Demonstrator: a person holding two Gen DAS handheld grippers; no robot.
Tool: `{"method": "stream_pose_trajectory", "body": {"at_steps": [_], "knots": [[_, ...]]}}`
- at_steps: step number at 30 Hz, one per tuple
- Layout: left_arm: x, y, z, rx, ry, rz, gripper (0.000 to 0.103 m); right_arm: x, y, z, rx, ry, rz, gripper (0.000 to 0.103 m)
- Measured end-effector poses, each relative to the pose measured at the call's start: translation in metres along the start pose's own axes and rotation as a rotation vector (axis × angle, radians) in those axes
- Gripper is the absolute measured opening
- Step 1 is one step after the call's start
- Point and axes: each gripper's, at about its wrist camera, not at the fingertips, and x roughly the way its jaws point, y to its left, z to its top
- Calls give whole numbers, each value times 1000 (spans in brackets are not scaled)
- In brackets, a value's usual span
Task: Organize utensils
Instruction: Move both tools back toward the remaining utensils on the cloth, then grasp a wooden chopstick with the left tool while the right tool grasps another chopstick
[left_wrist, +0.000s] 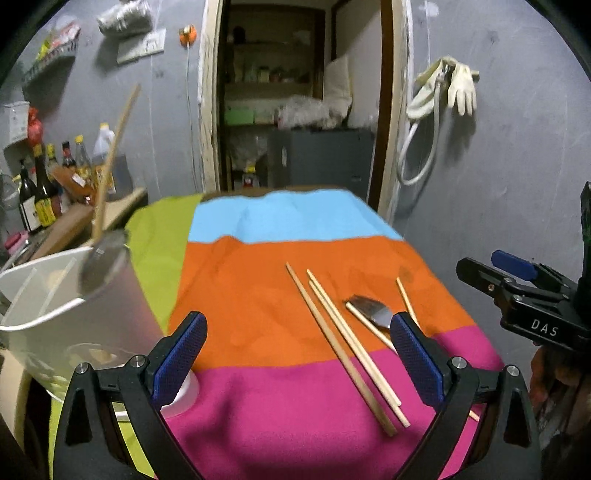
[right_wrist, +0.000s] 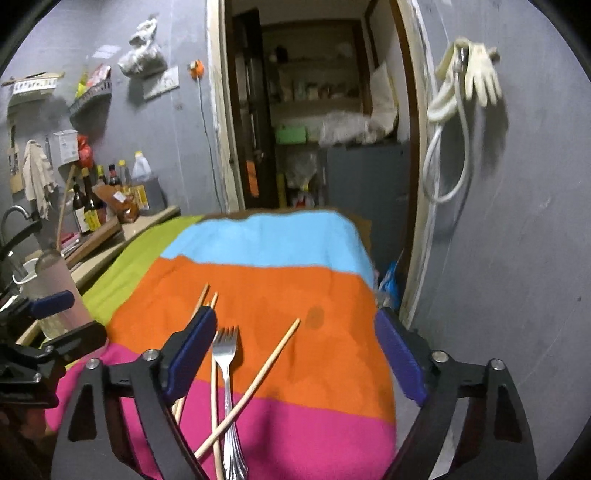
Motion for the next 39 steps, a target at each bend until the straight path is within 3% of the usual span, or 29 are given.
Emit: {"method": "stream_pose_trajectory", "body": {"at_steps": [3, 10, 16, 27, 36, 39], "knots": [[13, 2, 0, -8, 47, -13, 93, 14, -2, -4, 19, 62, 31, 69], [47, 7, 6, -20, 167, -76, 58, 37, 1, -11, 7, 172, 52, 45], [74, 13, 10, -66, 273, -147, 40, 51, 0, -11, 22, 235, 81, 31], [102, 29, 19, -172, 389, -203, 19, 79, -5, -12, 78, 332, 112, 16], [113, 32, 24, -203, 444, -245, 9, 93, -8, -10, 118, 383, 125, 15], [112, 33, 26, -209, 452, -245, 7, 92, -11, -10, 152, 382, 134, 6]]}}
